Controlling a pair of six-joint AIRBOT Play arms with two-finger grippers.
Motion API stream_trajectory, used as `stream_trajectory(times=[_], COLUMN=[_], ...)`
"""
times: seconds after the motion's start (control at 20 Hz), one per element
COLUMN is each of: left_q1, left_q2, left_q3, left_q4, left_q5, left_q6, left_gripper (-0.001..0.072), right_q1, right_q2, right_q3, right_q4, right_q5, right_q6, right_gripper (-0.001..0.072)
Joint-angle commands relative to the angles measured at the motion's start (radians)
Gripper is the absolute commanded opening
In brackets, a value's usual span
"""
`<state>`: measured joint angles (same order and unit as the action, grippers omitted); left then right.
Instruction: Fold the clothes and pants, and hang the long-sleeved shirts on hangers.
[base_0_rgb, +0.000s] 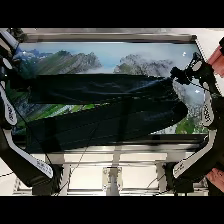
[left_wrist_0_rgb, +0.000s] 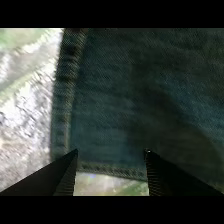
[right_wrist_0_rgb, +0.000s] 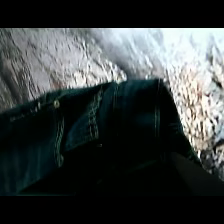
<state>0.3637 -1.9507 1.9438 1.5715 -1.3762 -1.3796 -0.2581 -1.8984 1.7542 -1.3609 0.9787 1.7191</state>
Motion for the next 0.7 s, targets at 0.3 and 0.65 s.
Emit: stream_trajectory(times=[0.3, 0.65], left_q1=[0.088, 0.443], left_q2=[0.346, 0.823], left_q3=[-0.135, -0.883], left_q4=[-0.085, -0.084], left_q5=[-0.127, -0.077], left_q6=[0.100, 0.118], left_gripper=[0.0472, 0.0472], right_q1=[-0.006, -0.006], right_q2=[0.245, 0.526], right_q3=[0.072, -0.480], right_q4=[-0.032, -0.032], right_q5=[0.361, 0.288], right_q6=[-0.326, -0.406], right_gripper=[0.0419, 0.0419])
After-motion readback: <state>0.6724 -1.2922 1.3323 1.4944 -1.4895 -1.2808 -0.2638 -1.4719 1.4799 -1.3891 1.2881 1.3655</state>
